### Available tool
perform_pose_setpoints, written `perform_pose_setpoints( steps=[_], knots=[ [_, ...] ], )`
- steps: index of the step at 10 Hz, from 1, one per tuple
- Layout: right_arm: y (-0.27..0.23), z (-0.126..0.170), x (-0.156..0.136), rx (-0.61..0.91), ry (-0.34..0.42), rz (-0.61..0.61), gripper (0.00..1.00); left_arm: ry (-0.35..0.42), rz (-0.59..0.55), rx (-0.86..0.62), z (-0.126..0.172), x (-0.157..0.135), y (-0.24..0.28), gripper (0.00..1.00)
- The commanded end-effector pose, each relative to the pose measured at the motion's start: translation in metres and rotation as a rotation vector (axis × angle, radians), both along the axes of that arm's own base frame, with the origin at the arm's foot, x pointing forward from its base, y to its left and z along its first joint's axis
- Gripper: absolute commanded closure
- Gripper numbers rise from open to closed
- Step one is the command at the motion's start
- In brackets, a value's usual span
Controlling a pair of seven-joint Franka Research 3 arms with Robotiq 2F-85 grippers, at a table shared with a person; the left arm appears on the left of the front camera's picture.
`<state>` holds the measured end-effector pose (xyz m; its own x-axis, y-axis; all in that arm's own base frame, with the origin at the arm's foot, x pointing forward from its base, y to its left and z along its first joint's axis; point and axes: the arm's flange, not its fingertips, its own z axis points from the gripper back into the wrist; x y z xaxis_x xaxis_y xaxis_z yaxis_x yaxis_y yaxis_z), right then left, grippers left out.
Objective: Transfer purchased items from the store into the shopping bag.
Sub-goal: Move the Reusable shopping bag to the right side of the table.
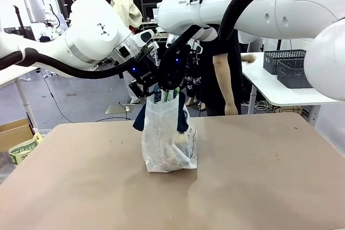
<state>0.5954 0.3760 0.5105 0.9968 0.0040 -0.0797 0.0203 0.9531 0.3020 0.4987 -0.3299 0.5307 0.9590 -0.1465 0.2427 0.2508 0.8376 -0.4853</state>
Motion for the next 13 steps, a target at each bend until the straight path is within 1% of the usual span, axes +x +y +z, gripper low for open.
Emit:
perform_pose_setpoints(
  steps=[1, 6, 8, 10, 11, 13],
  knots=[
    [0.013, 0.005, 0.011, 0.011, 0.031, -0.021, 1.00, -0.009, -0.033, -0.023, -0.002, -0.004, -0.004, 0.00],
    [0.012, 0.009, 0.010, 0.030, 0.030, -0.017, 1.00, -0.049, -0.028, -0.033, 0.008, -0.011, 0.000, 0.00],
    [0.012, 0.009, 0.010, 0.031, 0.034, -0.016, 1.00, -0.012, -0.066, 0.001, 0.001, -0.009, -0.008, 0.00],
    [0.009, 0.010, 0.013, 0.037, 0.034, -0.019, 1.00, 0.019, -0.068, 0.026, -0.006, -0.009, -0.008, 0.00],
    [0.009, 0.010, 0.012, 0.040, 0.035, -0.015, 1.00, 0.021, -0.063, 0.053, -0.009, -0.010, -0.010, 0.00],
    [0.009, 0.009, 0.012, 0.042, 0.037, -0.010, 1.00, 0.029, -0.047, 0.081, -0.010, -0.009, -0.010, 0.40]
  ],
)
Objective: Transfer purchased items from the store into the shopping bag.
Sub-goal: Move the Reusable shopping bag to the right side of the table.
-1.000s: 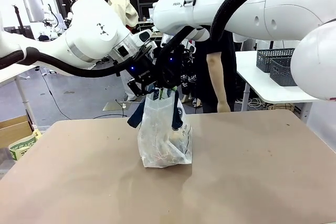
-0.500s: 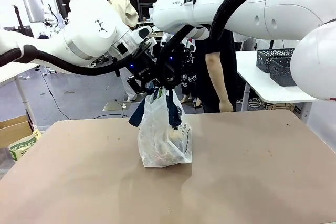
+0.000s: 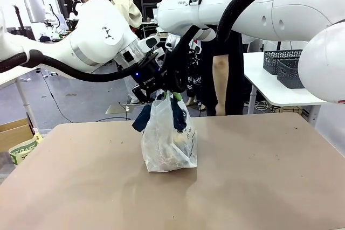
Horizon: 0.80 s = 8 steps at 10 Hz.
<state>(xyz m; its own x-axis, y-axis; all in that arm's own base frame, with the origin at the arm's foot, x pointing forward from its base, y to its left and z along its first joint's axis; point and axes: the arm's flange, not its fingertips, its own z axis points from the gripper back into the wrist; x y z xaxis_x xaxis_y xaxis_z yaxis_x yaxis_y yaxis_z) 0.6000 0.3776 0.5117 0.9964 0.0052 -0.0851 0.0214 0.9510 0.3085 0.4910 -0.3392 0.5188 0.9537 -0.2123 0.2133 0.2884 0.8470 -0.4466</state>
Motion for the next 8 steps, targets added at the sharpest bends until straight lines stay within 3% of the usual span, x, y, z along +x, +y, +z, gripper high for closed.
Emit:
perform_pose_setpoints(
  steps=[1, 3, 8],
  knots=[
    [0.007, 0.008, 0.007, 0.035, 0.030, -0.011, 1.00, 0.003, 0.016, 0.033, 0.002, -0.001, 0.000, 0.60],
    [0.006, 0.008, 0.007, 0.039, 0.032, -0.011, 1.00, -0.009, 0.028, 0.039, 0.004, -0.002, 0.001, 1.00],
    [0.003, 0.009, 0.006, 0.050, 0.042, 0.018, 1.00, -0.030, 0.044, 0.043, 0.008, -0.007, 0.010, 1.00]
  ],
)
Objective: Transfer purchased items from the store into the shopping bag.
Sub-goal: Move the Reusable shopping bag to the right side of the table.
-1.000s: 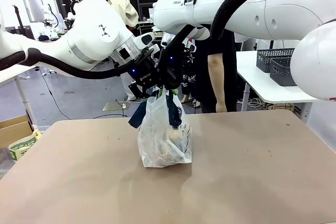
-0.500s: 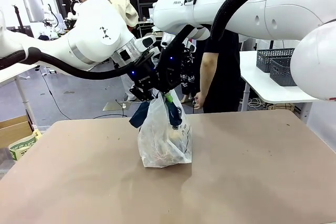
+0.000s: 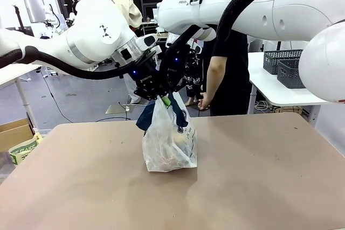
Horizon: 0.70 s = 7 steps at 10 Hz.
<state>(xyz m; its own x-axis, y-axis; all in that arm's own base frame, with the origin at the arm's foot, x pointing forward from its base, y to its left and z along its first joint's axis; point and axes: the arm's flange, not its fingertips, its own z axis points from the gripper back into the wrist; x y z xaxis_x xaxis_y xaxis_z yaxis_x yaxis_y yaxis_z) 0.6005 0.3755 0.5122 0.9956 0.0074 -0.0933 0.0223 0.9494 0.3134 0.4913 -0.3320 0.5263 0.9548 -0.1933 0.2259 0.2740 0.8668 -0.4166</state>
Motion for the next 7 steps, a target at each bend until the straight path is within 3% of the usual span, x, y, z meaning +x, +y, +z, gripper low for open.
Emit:
perform_pose_setpoints(
  steps=[1, 6, 7],
  knots=[
    [0.003, 0.009, 0.004, 0.024, 0.023, 0.041, 1.00, -0.016, 0.013, 0.022, 0.001, -0.008, 0.003, 1.00],
    [-0.013, 0.009, -0.003, 0.047, -0.039, 0.185, 1.00, -0.052, 0.002, 0.070, 0.003, -0.009, 0.002, 1.00],
    [-0.019, 0.009, -0.005, 0.063, -0.047, 0.203, 0.81, -0.022, -0.013, 0.021, 0.003, -0.003, -0.001, 1.00]
  ],
)
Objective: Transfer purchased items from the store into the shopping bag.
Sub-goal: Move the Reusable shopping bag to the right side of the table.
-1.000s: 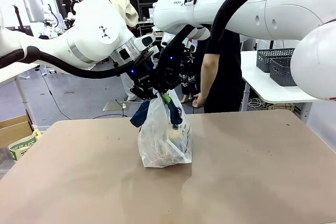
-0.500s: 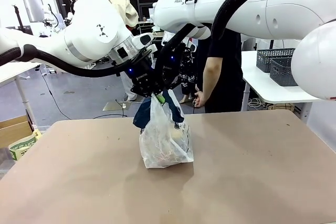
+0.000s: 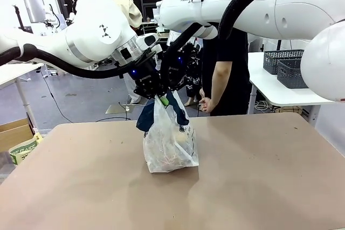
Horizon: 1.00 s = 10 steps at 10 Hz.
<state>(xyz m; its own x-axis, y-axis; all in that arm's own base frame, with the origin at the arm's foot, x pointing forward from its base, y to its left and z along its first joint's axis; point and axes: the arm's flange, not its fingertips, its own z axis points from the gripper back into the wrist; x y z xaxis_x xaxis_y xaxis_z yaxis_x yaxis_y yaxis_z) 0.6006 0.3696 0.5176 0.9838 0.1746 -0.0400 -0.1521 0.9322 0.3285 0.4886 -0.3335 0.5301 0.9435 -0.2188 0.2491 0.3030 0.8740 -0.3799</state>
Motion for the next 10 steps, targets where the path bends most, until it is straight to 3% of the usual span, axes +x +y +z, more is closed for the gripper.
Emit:
perform_pose_setpoints(
  steps=[1, 4, 6, 10],
  knots=[
    [-0.021, 0.007, -0.009, 0.061, -0.007, 0.040, 0.61, 0.010, 0.005, -0.010, -0.001, 0.000, 0.001, 1.00],
    [-0.056, 0.011, -0.022, 0.135, -0.047, 0.087, 0.03, 0.010, 0.005, -0.010, -0.001, 0.000, 0.001, 1.00],
    [-0.090, 0.013, -0.029, 0.177, -0.110, 0.108, 0.00, 0.010, 0.005, -0.010, -0.001, 0.000, 0.001, 1.00],
    [-0.158, 0.025, -0.058, 0.188, -0.267, 0.311, 0.00, 0.010, 0.005, -0.010, -0.001, 0.000, 0.001, 1.00]
  ],
)
